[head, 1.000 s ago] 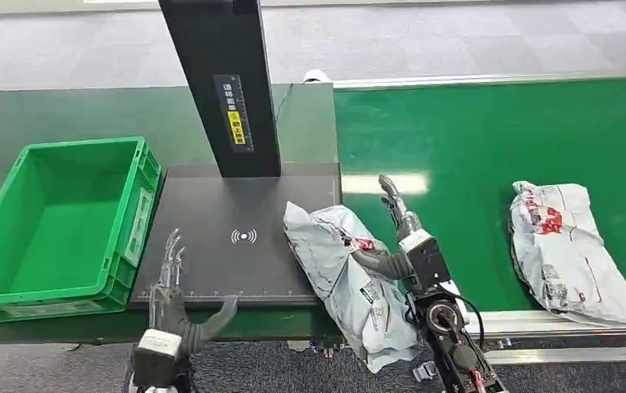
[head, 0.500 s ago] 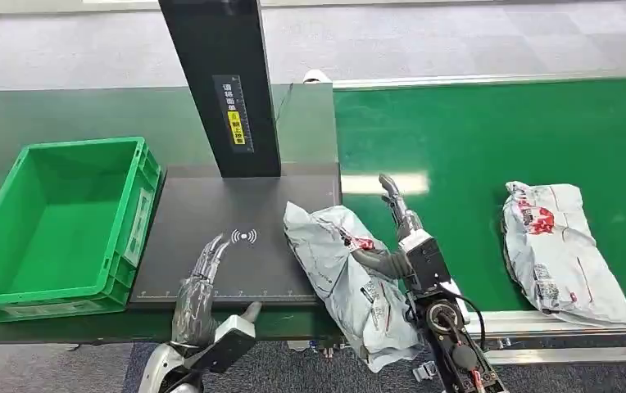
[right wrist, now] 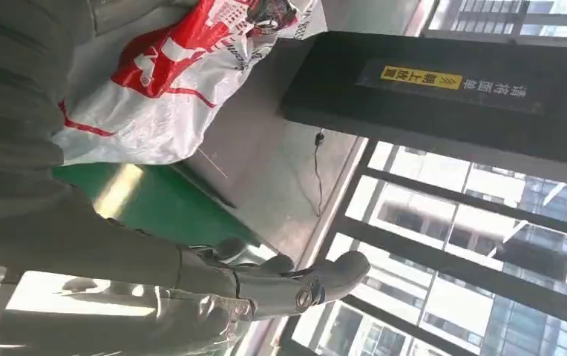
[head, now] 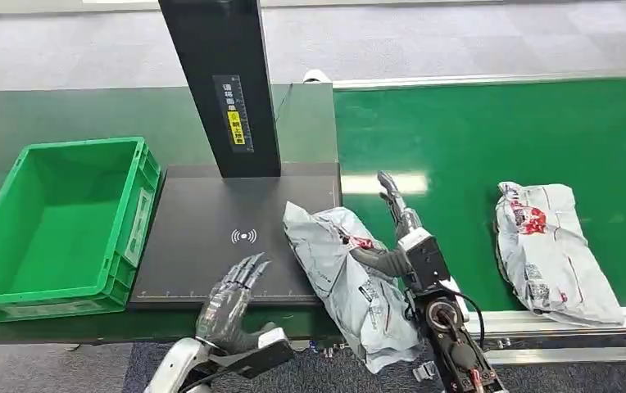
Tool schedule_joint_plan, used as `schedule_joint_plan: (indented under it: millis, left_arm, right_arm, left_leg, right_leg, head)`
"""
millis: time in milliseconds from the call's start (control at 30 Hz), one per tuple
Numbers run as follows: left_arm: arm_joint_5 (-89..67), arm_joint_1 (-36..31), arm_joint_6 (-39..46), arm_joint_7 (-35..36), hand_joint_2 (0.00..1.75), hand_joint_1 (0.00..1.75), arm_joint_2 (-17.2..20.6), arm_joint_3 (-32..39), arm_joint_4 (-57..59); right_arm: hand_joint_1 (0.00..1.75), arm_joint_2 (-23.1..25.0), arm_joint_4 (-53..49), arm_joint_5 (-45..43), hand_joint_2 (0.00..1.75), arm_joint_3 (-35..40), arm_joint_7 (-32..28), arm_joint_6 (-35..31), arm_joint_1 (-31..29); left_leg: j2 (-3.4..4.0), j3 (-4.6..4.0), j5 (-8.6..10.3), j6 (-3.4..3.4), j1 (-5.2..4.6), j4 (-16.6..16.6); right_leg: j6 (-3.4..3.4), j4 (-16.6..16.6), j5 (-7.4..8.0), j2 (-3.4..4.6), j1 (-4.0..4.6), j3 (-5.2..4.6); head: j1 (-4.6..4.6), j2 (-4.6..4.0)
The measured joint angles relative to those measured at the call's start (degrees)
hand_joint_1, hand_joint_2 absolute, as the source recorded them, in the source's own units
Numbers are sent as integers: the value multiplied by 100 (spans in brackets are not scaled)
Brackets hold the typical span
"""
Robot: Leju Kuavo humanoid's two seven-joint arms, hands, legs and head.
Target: Moved the parcel from conveyor to table for the left to box.
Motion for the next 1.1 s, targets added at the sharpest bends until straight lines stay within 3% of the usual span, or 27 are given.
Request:
schedule_joint_plan:
  millis: [33,67,100,167,200,833,867,900,1100]
  left_arm:
    - [-6,-66,-129,-26,175,28,20,-48,133]
    - [-11,-117,-212,-66,175,63,31,-83,262]
    - [-9,-170,-279,-107,175,131,48,-126,410]
    - [0,-267,-321,-136,175,164,81,-190,651]
    - [7,-310,-323,-142,175,173,96,-203,715]
    - [94,-1002,-487,-299,175,175,155,-446,1295]
    - [98,-1013,-500,-317,175,169,155,-463,1318]
    - [105,-1015,-500,-334,175,0,153,-476,1331]
    - [293,-948,-35,-435,175,0,153,-489,1363]
  right_arm:
    - [0,11,2,20,175,0,-2,9,-7]
    - [0,17,4,37,175,0,0,15,-13]
    - [0,26,4,57,175,0,0,22,-14]
    - [0,31,4,68,175,-2,0,26,-14]
    - [0,31,4,70,175,-2,0,26,-14]
    - [0,31,2,157,175,-52,157,26,-1]
    - [0,31,2,158,175,-55,160,24,0]
    - [0,31,2,155,175,-57,162,22,2]
    - [0,28,-116,160,175,-144,175,15,108]
  left_leg:
    - [0,0,0,0,0,0]
    - [1,0,0,0,0,0]
    - [1,0,0,0,0,0]
    - [0,0,0,0,0,0]
    - [-1,0,0,0,0,0]
    - [-8,44,0,0,0,-1]
    - [-7,44,0,0,0,-1]
    - [-8,44,0,0,0,-1]
    - [-9,44,0,1,-1,-1]
  right_leg:
    - [0,0,0,0,0,0]
    - [0,0,0,0,0,0]
    - [0,0,0,1,0,0]
    - [0,0,0,0,0,0]
    - [0,0,0,-1,0,0]
    - [0,0,-1,-10,0,52]
    - [0,0,-1,-10,0,52]
    - [0,0,-1,-10,0,52]
    - [0,0,-1,-10,-1,52]
  head:
    - [-2,0]
    - [0,0]
    - [-2,0]
    - [-2,0]
    - [-2,0]
    - [0,0]
    - [0,0]
    - [0,0]
    - [-2,0]
